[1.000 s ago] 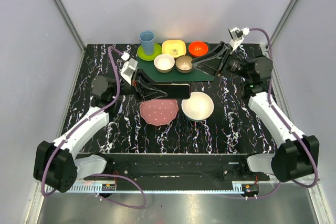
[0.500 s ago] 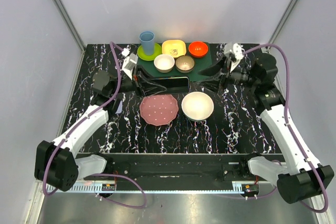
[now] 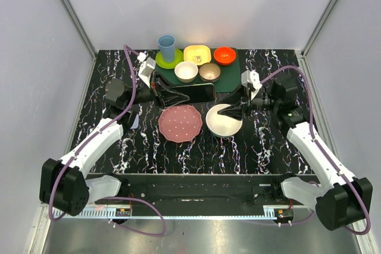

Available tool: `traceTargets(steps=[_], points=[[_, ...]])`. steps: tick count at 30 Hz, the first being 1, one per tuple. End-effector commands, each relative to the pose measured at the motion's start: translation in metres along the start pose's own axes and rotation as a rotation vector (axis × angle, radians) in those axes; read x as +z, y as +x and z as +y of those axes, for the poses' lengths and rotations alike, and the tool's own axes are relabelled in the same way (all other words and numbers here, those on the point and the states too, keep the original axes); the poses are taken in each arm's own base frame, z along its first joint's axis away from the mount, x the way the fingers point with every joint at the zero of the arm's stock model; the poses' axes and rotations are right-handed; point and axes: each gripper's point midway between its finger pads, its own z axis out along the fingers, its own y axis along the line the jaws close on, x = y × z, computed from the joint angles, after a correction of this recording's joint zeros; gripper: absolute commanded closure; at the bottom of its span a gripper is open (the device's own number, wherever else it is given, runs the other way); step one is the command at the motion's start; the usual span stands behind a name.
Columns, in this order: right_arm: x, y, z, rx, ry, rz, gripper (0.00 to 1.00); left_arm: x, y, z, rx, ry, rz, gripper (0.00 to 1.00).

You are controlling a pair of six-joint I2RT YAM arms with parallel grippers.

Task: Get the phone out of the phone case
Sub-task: Remove the phone case from the phone.

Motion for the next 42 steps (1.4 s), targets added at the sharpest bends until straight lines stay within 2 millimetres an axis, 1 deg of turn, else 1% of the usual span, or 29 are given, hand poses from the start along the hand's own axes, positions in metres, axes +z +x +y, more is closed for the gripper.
traceTargets(steps=[1, 7, 9, 10, 11, 14, 17, 20, 23, 26, 31, 34, 39, 42], points=[[0.007, -0.011, 0.006, -0.092, -0.054, -0.063, 0.52, 0.002, -0.023, -0.001, 0.071, -0.024, -0.071, 1.00], [0.010, -0.018, -0.001, -0.081, -0.011, -0.111, 0.52, 0.002, -0.019, 0.001, 0.074, -0.037, -0.071, 1.00], [0.011, -0.018, -0.002, -0.057, -0.002, -0.121, 0.52, 0.002, -0.018, 0.002, 0.071, -0.039, -0.070, 1.00], [0.011, -0.018, -0.003, -0.073, -0.002, -0.133, 0.52, 0.002, -0.017, 0.003, 0.068, -0.039, -0.068, 1.00], [0.011, -0.019, -0.001, -0.035, -0.004, -0.140, 0.52, 0.003, -0.016, 0.003, 0.064, -0.039, -0.066, 1.00], [0.013, -0.023, -0.002, -0.019, 0.005, -0.172, 0.52, 0.003, -0.015, 0.004, 0.067, -0.039, -0.065, 1.00], [0.016, -0.024, -0.006, -0.014, 0.032, -0.192, 0.52, 0.004, -0.015, 0.003, 0.069, -0.036, -0.064, 1.00], [0.018, -0.019, -0.013, 0.001, 0.054, -0.190, 0.52, 0.004, -0.015, 0.002, 0.069, -0.034, -0.064, 1.00], [0.020, -0.018, -0.012, 0.016, 0.048, -0.195, 0.52, 0.004, -0.015, 0.000, 0.072, -0.028, -0.062, 1.00], [0.020, -0.022, -0.008, 0.014, 0.031, -0.212, 0.52, 0.004, -0.013, -0.001, 0.072, -0.024, -0.059, 1.00], [0.019, -0.024, -0.011, 0.003, 0.050, -0.220, 0.52, 0.006, -0.012, -0.002, 0.068, -0.017, -0.055, 1.00], [0.019, -0.024, -0.012, 0.002, 0.053, -0.221, 0.54, 0.007, -0.010, -0.002, 0.067, -0.013, -0.050, 1.00], [0.019, -0.022, -0.010, -0.013, 0.044, -0.218, 0.61, 0.008, -0.010, -0.003, 0.067, -0.008, -0.048, 1.00], [0.019, -0.022, -0.008, -0.023, 0.036, -0.217, 0.63, 0.008, -0.009, -0.003, 0.069, -0.006, -0.047, 1.00]])
